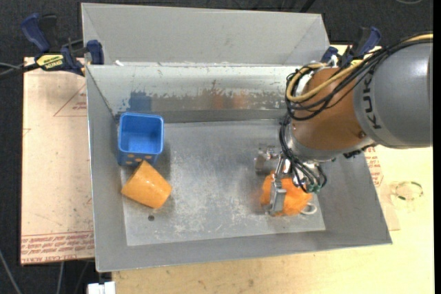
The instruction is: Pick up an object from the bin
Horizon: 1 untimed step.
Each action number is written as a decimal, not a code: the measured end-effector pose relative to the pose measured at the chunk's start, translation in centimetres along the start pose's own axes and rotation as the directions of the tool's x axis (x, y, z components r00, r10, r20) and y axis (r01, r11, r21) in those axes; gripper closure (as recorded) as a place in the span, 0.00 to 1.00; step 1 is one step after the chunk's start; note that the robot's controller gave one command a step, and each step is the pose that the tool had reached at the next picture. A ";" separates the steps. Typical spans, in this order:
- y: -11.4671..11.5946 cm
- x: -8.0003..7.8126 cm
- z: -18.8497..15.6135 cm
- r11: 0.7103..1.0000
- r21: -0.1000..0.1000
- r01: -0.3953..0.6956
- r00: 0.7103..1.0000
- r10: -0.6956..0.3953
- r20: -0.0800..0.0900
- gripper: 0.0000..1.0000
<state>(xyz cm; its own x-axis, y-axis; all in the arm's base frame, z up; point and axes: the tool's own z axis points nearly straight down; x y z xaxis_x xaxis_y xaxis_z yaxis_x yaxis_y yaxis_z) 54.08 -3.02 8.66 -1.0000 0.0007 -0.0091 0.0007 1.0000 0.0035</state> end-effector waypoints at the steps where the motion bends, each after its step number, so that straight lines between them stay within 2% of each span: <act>1: -2.0 0.9 1.3 1.000 0.000 0.015 1.000 -0.015 -0.009 0.00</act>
Offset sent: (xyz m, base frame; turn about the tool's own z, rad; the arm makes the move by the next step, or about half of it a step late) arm -0.0276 -0.0370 -0.0166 -0.1244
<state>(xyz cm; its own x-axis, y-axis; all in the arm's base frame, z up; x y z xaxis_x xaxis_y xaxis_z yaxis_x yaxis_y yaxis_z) 53.18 -4.97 7.34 -0.9999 -0.0139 0.0001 -0.0139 0.9999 0.0032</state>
